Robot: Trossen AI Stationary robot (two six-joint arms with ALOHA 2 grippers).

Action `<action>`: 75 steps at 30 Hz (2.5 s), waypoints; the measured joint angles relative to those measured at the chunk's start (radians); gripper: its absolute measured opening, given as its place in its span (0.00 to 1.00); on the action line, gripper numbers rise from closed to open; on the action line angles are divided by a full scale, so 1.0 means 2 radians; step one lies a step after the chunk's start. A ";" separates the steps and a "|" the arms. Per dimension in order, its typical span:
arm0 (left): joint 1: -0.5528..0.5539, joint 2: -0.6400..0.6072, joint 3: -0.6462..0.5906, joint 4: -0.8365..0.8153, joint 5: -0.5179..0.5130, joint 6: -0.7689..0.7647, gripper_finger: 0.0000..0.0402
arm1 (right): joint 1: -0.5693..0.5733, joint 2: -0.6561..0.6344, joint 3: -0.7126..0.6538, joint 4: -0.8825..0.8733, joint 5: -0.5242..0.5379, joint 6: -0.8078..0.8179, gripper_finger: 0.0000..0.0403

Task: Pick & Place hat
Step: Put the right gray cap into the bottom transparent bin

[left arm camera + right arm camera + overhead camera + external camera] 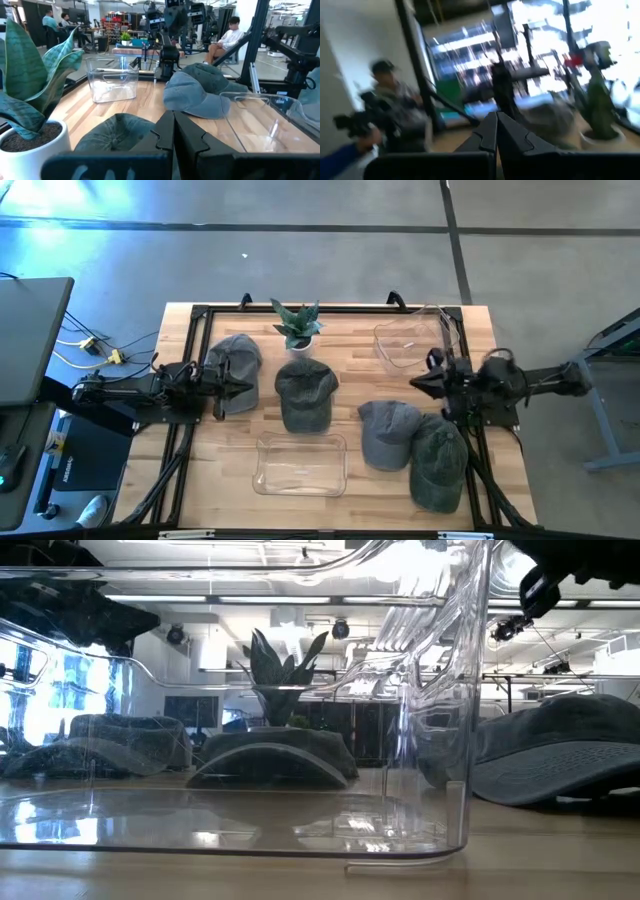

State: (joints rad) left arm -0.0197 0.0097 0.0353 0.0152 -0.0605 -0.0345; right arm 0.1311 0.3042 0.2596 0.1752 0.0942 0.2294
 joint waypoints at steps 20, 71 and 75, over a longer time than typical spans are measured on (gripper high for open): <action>0.000 0.000 0.001 0.006 -0.002 -0.048 0.00 | 0.014 0.359 0.341 -0.638 0.048 0.221 0.37; 0.000 0.029 0.002 0.091 -0.011 -0.050 0.00 | -0.006 0.378 -0.025 0.057 -0.253 0.347 0.59; 0.000 0.074 0.002 0.147 -0.014 -0.047 0.00 | -0.006 0.413 0.004 0.066 -0.262 0.300 0.47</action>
State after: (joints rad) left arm -0.0200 0.1569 0.0387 0.3094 -0.0884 -0.1283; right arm 0.1196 1.1302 0.2679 0.3078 -0.4295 0.8302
